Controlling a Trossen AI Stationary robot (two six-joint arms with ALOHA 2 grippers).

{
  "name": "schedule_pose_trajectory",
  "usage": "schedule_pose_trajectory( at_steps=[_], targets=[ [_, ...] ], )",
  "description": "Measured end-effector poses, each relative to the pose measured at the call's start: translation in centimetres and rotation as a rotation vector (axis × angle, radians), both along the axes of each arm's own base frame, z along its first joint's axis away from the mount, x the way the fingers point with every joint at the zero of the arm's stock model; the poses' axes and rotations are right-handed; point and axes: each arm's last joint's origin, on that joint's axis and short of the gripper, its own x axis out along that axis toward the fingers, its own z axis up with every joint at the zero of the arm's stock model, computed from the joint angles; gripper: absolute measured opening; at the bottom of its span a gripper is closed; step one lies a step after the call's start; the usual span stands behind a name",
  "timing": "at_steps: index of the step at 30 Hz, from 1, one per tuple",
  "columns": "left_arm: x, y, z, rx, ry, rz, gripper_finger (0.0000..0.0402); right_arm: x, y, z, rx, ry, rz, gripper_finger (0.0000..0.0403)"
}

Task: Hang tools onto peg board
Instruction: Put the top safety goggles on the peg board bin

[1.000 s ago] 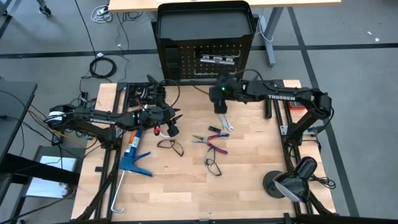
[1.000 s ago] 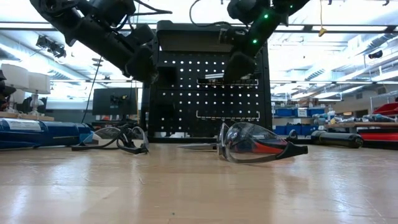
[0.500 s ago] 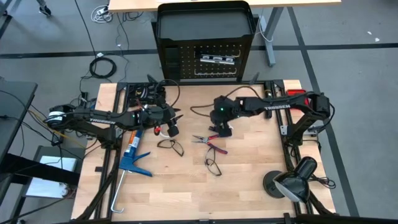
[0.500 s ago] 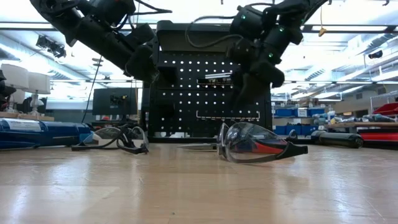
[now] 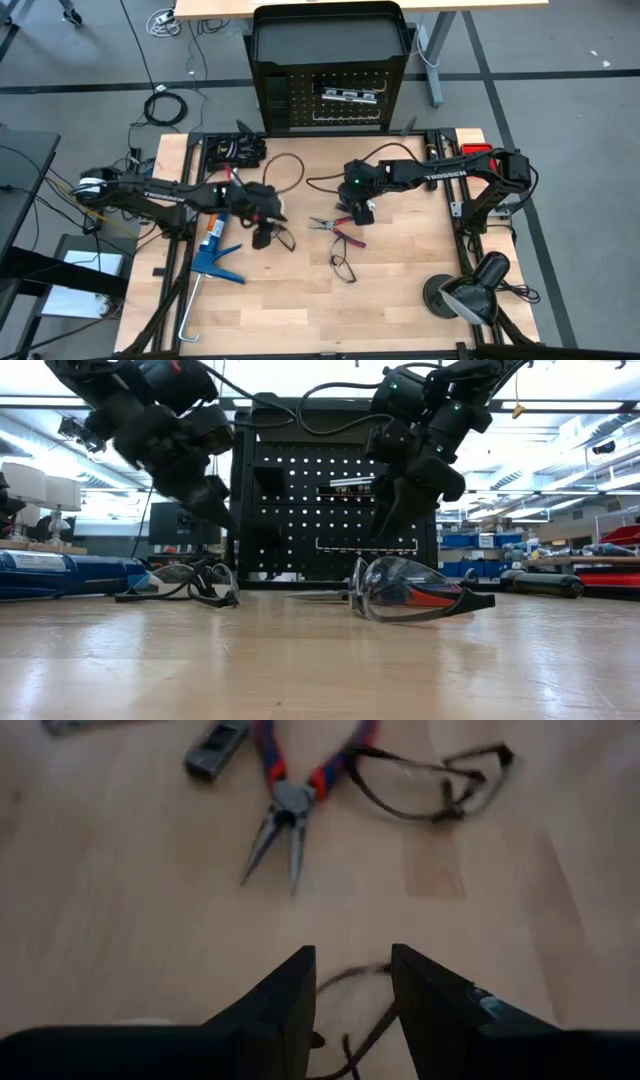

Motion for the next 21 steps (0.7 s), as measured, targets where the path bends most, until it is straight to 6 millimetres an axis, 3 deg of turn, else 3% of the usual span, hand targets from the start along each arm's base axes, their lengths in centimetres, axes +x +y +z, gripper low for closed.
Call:
schedule_pose_trajectory(
  at_steps=[9, 17, 21],
  targets=[
    [-0.1, -3.0, -0.1, 0.393, 0.002, -0.080, 0.0148, 0.0, -0.1, 0.0, -0.029, 0.006, -0.021, 0.0267],
    [1.0, -3.3, -2.2, 0.419, 0.103, -0.106, 0.0167, 0.0, -0.1, 0.0, -0.029, 0.001, -0.021, 0.0265],
    [2.4, -3.5, -2.1, 0.441, 0.126, -0.107, 0.0168, 0.1, -0.1, 0.0, -0.030, -0.004, -0.021, 0.0263]
  ],
)
